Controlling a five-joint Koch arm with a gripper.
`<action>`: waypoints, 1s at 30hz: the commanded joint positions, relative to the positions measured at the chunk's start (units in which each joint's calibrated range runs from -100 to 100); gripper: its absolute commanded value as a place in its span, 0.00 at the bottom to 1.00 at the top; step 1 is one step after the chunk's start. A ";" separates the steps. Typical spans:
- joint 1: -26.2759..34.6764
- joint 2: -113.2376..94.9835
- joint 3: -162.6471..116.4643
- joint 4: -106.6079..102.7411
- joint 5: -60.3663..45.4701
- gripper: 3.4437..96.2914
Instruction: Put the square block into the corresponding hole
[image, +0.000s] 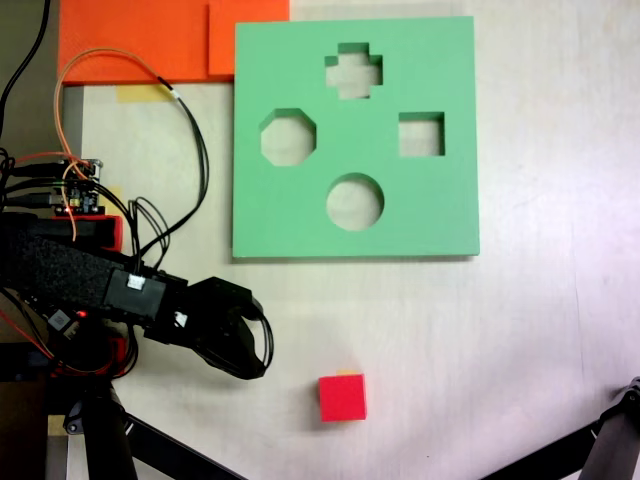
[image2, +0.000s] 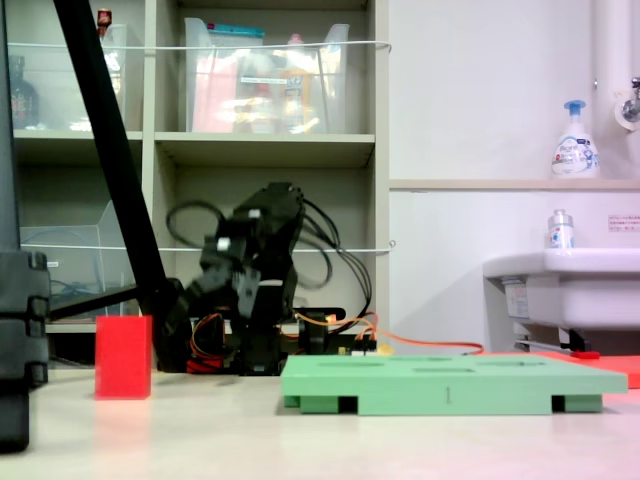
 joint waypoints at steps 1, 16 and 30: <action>0.10 -0.55 12.40 -17.11 0.68 0.47; -2.64 54.06 65.74 -47.64 0.24 0.47; -5.08 84.65 85.68 -47.93 -3.13 0.66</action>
